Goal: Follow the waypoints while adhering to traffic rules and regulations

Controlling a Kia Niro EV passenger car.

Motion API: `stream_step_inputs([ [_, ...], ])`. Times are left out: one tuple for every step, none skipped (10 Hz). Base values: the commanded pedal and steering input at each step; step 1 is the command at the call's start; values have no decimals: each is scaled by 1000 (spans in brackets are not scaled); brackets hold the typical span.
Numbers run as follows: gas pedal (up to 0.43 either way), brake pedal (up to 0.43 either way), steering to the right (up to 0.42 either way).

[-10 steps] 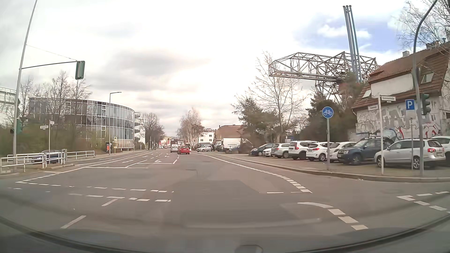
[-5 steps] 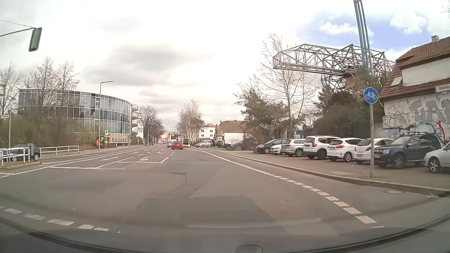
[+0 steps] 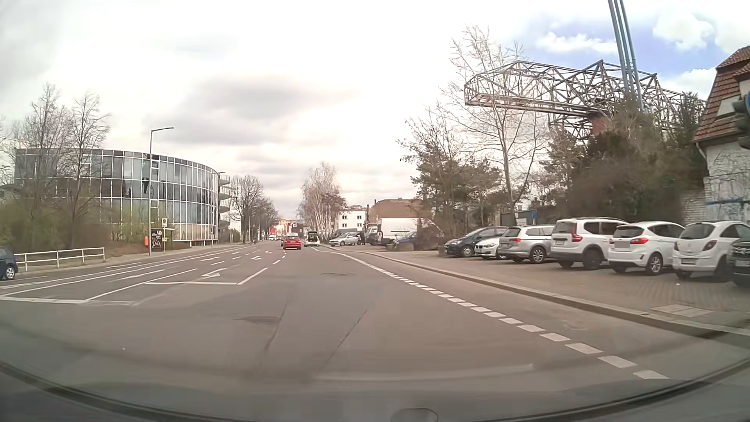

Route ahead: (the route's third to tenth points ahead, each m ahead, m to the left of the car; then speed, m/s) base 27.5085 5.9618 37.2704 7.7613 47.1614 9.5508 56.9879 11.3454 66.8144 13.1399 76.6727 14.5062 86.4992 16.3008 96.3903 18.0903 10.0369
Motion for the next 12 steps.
stream_step_inputs([
  [87, 0, -34],
  [87, 0, -34],
  [87, 0, -34],
  [79, 0, -33],
  [79, 0, -33],
  [59, 0, -39],
  [59, 0, -46],
  [59, 0, -50],
  [59, 0, -55],
  [79, 0, -58],
  [87, 0, -59],
  [87, 0, -58],
])
